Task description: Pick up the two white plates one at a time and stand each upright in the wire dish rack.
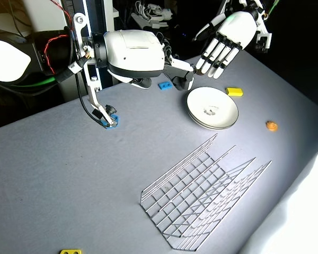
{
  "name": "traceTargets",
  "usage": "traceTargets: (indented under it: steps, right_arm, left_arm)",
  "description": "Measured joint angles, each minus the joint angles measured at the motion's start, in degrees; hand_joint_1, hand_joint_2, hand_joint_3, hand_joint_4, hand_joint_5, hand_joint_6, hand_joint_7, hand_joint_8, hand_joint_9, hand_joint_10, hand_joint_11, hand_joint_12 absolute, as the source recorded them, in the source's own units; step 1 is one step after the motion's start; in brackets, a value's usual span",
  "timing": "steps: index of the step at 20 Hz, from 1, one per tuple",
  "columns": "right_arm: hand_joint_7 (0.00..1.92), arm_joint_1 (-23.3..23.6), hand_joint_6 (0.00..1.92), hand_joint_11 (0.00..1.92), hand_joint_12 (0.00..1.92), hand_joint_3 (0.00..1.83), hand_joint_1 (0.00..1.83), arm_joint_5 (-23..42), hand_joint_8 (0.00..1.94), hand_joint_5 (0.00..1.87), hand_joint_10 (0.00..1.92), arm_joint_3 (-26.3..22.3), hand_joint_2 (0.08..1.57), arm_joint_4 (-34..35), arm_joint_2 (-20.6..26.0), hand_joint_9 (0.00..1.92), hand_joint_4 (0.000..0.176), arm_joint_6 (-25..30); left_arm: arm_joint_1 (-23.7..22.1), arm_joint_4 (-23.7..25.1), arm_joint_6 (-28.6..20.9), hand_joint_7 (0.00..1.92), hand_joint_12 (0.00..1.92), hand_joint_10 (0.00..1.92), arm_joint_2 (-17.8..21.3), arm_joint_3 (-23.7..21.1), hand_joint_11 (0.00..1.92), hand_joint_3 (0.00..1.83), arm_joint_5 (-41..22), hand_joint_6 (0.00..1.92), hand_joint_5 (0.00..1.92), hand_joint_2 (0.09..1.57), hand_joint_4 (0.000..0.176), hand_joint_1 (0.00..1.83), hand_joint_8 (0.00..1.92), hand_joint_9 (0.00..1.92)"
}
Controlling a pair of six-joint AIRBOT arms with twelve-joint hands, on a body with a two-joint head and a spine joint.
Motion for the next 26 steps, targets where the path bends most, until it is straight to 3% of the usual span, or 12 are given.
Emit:
traceTargets:
  steps: [8, 12, 17, 21, 26]
  right_arm:
    - [0.00, -0.04, 0.00, 0.00, 0.00, 0.02, 0.00, 0.44, 0.00, 0.00, 0.00, 0.00, 1.14, -0.02, 0.00, 0.00, 0.000, -0.02]
    - [0.00, -0.35, 0.00, 0.00, 0.00, 0.01, 0.00, 0.33, 0.00, 0.00, 0.00, 0.00, 1.14, -0.02, 0.00, 0.00, 0.000, -0.74]
    - [0.00, -0.35, 0.00, 0.00, 0.00, 0.01, 0.00, 0.22, 0.00, 0.00, 0.00, 0.00, 1.13, 0.02, -0.15, 0.00, 0.000, -1.40]
    - [0.00, -0.74, 0.00, 0.00, 0.00, 0.00, 0.00, -0.76, 0.00, 0.00, 0.00, 0.00, 1.12, -0.09, -0.42, 0.00, 0.000, -2.14]
    - [0.00, -0.74, 0.00, 0.00, 0.00, 0.01, 0.00, -0.85, 0.00, 0.00, 0.00, 0.00, 1.14, 0.04, -0.42, 0.00, 0.000, -2.16]
  left_arm:
    - [-2.21, 3.63, -1.05, 0.00, 0.00, 0.00, -0.37, 0.55, 0.00, 0.01, -0.33, 0.00, 0.00, 1.04, 0.000, 0.00, 0.00, 0.00]
    - [-7.74, 11.87, -1.70, 0.00, 0.00, 0.00, -2.05, 1.29, 0.00, 0.01, -0.96, 0.00, 0.00, 1.03, 0.000, 0.00, 0.00, 0.00]
    - [-7.69, 16.09, -3.96, 0.00, 0.00, 0.00, -2.84, 3.15, 0.00, 0.00, -0.96, 0.00, 0.00, 1.03, 0.000, 0.00, 0.00, 0.00]
    - [-3.21, 16.61, -2.73, 0.00, 0.00, 0.00, -4.24, 3.58, 0.00, 0.00, 1.81, 0.00, 0.00, 1.03, 0.000, 0.00, 0.00, 0.00]
    - [1.07, 15.80, 1.95, 0.00, 0.00, 0.00, -7.48, 7.32, 0.00, 0.01, 4.96, 0.00, 0.00, 1.04, 0.000, 0.00, 0.00, 0.00]
